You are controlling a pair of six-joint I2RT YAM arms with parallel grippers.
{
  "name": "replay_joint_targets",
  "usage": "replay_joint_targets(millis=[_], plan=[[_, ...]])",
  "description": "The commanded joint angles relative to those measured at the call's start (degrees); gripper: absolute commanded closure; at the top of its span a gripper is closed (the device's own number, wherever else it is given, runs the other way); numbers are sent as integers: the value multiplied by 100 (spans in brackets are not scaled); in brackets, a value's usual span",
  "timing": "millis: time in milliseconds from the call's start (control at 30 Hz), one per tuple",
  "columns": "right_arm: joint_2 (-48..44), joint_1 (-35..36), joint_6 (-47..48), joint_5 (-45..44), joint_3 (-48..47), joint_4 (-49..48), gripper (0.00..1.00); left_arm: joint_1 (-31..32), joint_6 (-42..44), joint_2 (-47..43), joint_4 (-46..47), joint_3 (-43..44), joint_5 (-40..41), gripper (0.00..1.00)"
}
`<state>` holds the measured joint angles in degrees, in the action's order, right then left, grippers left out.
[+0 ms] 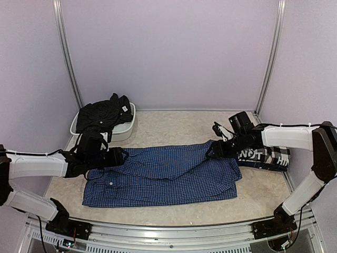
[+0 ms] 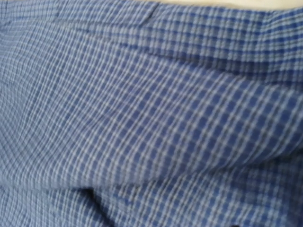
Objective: Fold and stack the long sleeve shirts
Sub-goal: Rotate the rectangle-folded shirt at the center of the board.
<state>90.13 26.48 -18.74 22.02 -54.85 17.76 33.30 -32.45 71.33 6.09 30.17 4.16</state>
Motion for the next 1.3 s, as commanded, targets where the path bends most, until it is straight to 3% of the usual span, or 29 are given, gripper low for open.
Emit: replay_joint_targets(millis=[0, 200, 567, 967, 1267], plan=[[-308, 340, -133, -519, 321, 130, 34, 253, 255, 386, 603, 239, -500, 33], [-363, 539, -465, -669, 673, -112, 34, 309, 281, 1083, 802, 414, -703, 30], [870, 538, -436, -1054, 308, -166, 34, 67, 282, 1856, 640, 400, -554, 29], [2144, 514, 180, -1699, -1103, 219, 33, -166, -375, 1646, 693, -525, -229, 30], [3308, 268, 1252, -1628, -2745, 611, 31, 164, -807, 1049, 710, -1022, -77, 30]])
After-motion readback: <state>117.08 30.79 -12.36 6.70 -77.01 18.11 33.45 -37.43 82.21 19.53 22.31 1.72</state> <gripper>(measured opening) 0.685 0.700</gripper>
